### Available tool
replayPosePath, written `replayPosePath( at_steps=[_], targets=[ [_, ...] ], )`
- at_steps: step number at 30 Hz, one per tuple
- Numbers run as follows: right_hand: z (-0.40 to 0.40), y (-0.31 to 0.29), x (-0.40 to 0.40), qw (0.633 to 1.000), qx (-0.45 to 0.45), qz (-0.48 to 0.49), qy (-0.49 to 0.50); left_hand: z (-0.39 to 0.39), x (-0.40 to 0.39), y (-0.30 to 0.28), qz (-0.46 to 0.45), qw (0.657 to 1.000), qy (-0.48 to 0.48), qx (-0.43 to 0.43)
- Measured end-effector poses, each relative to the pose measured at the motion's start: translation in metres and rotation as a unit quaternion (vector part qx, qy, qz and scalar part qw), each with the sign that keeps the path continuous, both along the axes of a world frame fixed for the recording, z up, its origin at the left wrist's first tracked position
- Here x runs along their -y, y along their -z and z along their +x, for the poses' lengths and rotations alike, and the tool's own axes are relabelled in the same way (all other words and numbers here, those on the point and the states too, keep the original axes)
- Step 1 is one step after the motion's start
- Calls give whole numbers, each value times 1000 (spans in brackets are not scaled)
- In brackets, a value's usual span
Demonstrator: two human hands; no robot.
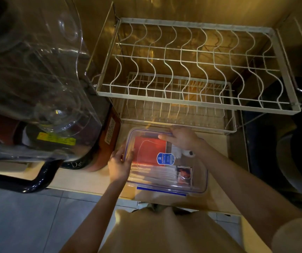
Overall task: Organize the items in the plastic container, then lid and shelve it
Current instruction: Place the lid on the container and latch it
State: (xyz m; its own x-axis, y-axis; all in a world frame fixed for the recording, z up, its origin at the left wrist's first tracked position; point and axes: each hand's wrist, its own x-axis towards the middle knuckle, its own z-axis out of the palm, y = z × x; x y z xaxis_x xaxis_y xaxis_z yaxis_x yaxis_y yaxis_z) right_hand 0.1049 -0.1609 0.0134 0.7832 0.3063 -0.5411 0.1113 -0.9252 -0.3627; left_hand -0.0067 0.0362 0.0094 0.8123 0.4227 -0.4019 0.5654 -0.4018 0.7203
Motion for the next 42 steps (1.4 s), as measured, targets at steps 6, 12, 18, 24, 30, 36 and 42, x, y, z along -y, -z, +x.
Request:
replayPosePath(
  at_steps=[6,12,18,24,30,36,42],
  targets=[
    [-12,5,3,999,35,23,12,-1,0,1,-1,1000,2,-9],
    [-24,7,-1,989,112,76,56,-2,2,-1,-7,1000,1,-8],
    [-31,14,-5,978,164,103,81,-2,4,-1,-9,1000,0,-4],
    [-37,14,-8,968,204,110,93,-2,2,0,-17,1000,-2,-2],
    [-35,8,-9,974,203,74,66,-3,3,4,-15,1000,-5,5],
    [-87,-9,-5,958,261,114,44,-4,6,7,0,1000,-10,20],
    [-170,16,4,944,314,30,-97,-4,3,17,-5,1000,0,30]
  ],
)
